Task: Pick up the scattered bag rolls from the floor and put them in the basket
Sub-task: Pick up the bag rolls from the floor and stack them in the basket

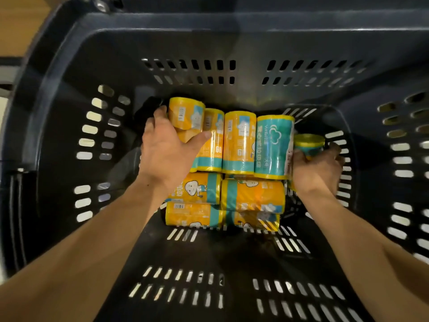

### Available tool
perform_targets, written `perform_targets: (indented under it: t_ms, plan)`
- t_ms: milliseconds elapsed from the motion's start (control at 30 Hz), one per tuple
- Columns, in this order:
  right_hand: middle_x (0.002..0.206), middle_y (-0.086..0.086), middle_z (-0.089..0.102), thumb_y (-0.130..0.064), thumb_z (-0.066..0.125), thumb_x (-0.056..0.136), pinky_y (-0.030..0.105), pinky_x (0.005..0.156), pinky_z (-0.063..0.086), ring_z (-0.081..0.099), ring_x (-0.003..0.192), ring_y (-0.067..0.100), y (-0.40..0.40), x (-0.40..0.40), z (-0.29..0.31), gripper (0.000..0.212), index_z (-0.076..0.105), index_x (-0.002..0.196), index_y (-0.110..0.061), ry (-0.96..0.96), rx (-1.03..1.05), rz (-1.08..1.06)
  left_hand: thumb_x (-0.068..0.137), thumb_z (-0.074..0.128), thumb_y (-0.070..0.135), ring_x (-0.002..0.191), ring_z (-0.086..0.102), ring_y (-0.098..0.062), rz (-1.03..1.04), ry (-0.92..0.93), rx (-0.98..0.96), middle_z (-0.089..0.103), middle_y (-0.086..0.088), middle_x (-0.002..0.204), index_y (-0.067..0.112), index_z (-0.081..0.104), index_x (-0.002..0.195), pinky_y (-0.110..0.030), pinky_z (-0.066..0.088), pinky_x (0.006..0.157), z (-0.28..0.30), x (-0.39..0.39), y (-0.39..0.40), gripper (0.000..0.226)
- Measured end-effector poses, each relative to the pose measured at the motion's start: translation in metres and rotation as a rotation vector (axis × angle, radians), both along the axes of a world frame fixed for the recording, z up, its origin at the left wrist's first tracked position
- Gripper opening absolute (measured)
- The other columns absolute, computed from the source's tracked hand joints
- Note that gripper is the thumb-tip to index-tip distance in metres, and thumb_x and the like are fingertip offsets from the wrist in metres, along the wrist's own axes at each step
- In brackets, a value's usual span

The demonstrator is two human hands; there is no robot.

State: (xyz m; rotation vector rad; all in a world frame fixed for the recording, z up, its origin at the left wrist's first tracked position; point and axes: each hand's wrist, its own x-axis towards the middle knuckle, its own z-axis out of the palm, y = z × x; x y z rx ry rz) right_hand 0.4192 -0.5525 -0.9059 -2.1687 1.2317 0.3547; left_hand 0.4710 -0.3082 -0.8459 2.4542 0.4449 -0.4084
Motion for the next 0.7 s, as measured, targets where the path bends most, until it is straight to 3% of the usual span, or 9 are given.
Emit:
perform_targets:
  t_ms: [167, 333, 400, 467, 533, 700]
  plan:
    - [0.143, 0.021, 0.043, -0.018, 0.062, 0.096, 0.042, 0.092, 0.045, 0.047, 0.13, 0.037, -0.004, -0.008, 0.027, 0.06, 0.033, 0.147, -0.009, -0.013, -0.041, 0.067, 0.08, 0.077, 0.05, 0.134, 0.04, -0.022, 0.007, -0.001, 0.0, 0.041, -0.006, 0.144, 0.015, 0.031, 0.151, -0.027, 0.035, 0.099, 0.017, -0.006, -0.002, 0.091]
    - [0.133, 0.015, 0.055, -0.019, 0.063, 0.094, 0.043, 0.103, 0.04, 0.049, 0.128, 0.033, -0.02, -0.009, 0.075, 0.045, 0.046, 0.136, -0.012, 0.013, -0.001, 0.193, 0.083, 0.076, 0.044, 0.129, 0.043, -0.021, -0.06, -0.027, 0.042, 0.043, -0.004, 0.138, 0.016, 0.037, 0.146, -0.031, 0.035, 0.103, 0.051, -0.013, -0.004, 0.079]
    - [0.12, 0.01, 0.06, -0.019, 0.063, 0.094, 0.041, 0.094, 0.048, 0.057, 0.114, 0.027, -0.021, -0.007, 0.104, 0.04, 0.05, 0.132, -0.015, 0.016, 0.037, 0.252, 0.085, 0.074, 0.041, 0.125, 0.045, -0.023, -0.118, -0.018, 0.047, 0.045, -0.003, 0.133, 0.018, 0.041, 0.14, -0.036, 0.038, 0.103, 0.072, -0.016, -0.004, 0.068]
    - [0.11, 0.003, 0.063, -0.017, 0.062, 0.094, 0.037, 0.083, 0.051, 0.06, 0.098, 0.022, -0.017, -0.002, 0.139, 0.036, 0.053, 0.129, -0.016, 0.012, 0.075, 0.32, 0.088, 0.071, 0.041, 0.123, 0.047, -0.024, -0.195, 0.006, 0.051, 0.046, -0.002, 0.131, 0.021, 0.042, 0.138, -0.04, 0.042, 0.1, 0.099, -0.019, -0.003, 0.061]
    - [0.104, 0.0, 0.068, -0.02, 0.06, 0.093, 0.044, 0.08, 0.056, 0.066, 0.091, 0.026, -0.009, 0.002, 0.179, 0.028, 0.055, 0.121, -0.022, 0.005, 0.104, 0.383, 0.091, 0.066, 0.042, 0.121, 0.05, -0.025, -0.287, 0.018, 0.07, 0.048, -0.001, 0.128, 0.022, 0.043, 0.137, -0.042, 0.046, 0.096, 0.134, -0.021, -0.002, 0.056]
    - [0.099, -0.006, 0.072, -0.028, 0.061, 0.094, 0.041, 0.077, 0.056, 0.068, 0.09, 0.024, 0.032, 0.005, 0.304, 0.016, 0.058, 0.11, -0.029, 0.04, 0.116, 0.663, 0.092, 0.053, 0.051, 0.118, 0.054, -0.024, -0.519, 0.033, 0.254, 0.056, 0.001, 0.123, 0.025, 0.049, 0.13, -0.041, 0.051, 0.088, 0.256, -0.024, 0.011, 0.046]
